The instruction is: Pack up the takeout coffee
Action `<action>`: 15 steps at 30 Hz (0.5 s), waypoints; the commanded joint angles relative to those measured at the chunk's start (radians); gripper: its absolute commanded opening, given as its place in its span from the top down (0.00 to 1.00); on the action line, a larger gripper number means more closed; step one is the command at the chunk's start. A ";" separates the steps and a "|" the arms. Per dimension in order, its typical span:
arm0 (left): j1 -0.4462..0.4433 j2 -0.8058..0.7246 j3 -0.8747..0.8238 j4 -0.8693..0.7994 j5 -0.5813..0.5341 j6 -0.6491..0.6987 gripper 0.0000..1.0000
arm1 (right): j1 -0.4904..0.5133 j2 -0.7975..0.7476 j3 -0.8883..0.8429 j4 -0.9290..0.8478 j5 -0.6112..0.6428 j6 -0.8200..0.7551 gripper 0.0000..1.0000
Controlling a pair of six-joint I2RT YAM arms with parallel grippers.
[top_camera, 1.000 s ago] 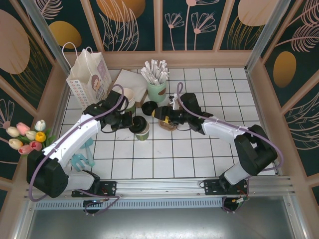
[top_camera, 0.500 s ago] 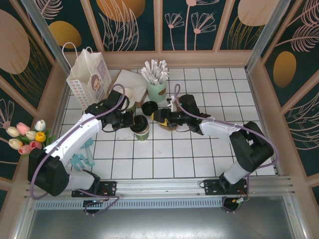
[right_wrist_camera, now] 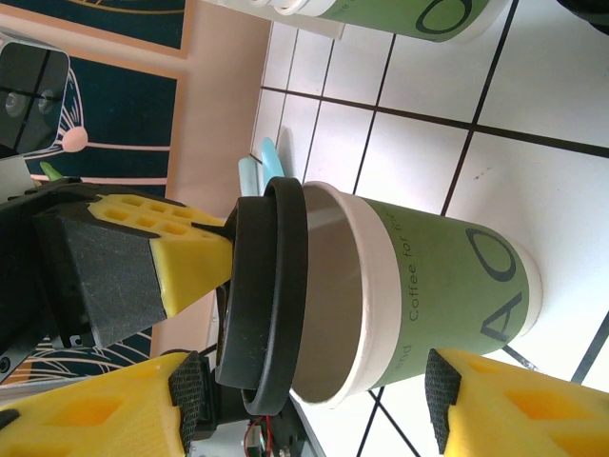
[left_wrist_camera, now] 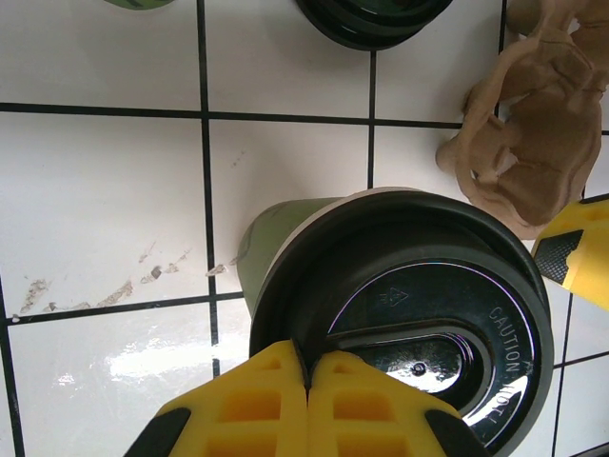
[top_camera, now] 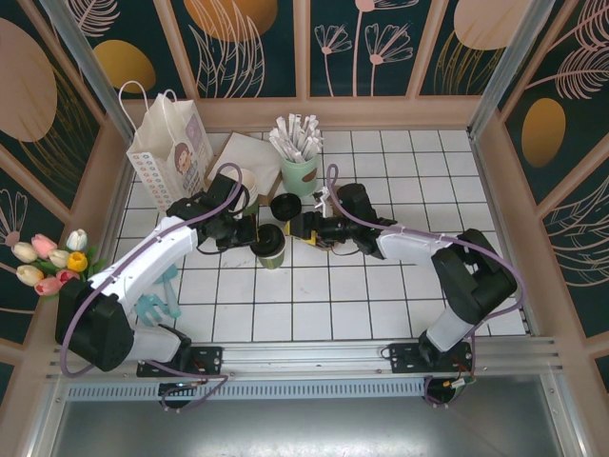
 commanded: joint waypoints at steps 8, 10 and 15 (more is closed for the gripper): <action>-0.014 0.030 -0.009 0.014 0.006 0.014 1.00 | 0.021 0.031 0.012 0.014 -0.035 -0.027 0.43; -0.016 0.036 -0.007 0.016 0.008 0.015 1.00 | 0.022 0.035 0.012 0.014 -0.039 -0.031 0.45; -0.020 0.042 -0.015 0.023 0.011 0.010 1.00 | 0.028 0.048 0.012 0.012 -0.047 -0.036 0.48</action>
